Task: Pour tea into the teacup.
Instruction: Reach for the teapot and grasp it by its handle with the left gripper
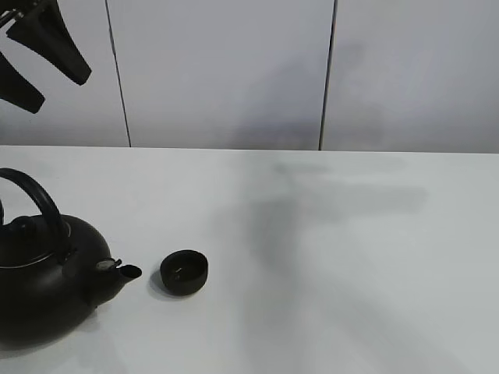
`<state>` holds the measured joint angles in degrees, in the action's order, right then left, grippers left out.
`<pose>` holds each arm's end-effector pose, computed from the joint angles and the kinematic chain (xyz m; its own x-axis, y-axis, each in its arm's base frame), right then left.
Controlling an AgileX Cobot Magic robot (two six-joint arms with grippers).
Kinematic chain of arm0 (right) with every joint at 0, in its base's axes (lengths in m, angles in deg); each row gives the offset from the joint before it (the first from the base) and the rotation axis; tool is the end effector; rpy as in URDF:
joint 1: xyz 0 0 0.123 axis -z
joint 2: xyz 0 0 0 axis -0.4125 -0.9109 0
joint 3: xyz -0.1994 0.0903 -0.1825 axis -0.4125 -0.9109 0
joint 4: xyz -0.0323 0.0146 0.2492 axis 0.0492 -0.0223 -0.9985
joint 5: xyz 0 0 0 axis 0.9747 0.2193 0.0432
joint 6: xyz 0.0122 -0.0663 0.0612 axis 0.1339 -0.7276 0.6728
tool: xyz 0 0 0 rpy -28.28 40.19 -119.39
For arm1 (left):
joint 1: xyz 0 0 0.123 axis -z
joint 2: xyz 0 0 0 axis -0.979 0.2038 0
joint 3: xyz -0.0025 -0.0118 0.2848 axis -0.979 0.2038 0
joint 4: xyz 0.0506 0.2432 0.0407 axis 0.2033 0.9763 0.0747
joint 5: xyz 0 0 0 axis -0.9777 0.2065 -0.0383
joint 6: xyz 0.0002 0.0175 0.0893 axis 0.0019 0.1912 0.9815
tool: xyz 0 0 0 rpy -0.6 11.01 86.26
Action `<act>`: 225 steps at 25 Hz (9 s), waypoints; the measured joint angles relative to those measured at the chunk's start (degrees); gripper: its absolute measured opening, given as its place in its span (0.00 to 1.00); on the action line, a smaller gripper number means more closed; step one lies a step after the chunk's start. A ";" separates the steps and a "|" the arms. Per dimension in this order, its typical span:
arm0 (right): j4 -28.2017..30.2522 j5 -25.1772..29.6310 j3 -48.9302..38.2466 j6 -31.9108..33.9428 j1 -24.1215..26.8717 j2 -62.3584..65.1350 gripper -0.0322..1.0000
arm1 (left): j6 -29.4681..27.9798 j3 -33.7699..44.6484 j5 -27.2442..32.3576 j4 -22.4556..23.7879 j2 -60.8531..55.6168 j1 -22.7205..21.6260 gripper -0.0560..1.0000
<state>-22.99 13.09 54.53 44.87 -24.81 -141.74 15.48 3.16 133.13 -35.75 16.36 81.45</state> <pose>0.3551 -0.0377 0.3840 -0.8121 -0.0474 -0.5815 0.2217 0.8968 -0.3828 0.3433 -0.0669 0.2836 -0.9123 0.0751 -0.4027 0.2767 0.8379 -0.4705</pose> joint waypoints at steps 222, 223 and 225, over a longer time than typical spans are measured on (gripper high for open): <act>-26.47 -0.49 -68.19 -9.07 1.22 95.01 0.56 | -34.36 69.14 -126.36 43.47 3.04 4.36 0.20; -26.47 -0.49 -68.19 -9.07 1.22 95.01 0.56 | -34.36 69.14 -126.36 43.47 3.04 4.36 0.20; -26.47 -0.49 -68.19 -9.07 1.22 95.01 0.56 | -34.29 69.14 -126.36 43.53 3.04 4.36 0.21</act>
<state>-49.46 12.60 -13.66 35.80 -23.59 -46.73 -18.81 72.30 6.77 7.79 19.40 85.82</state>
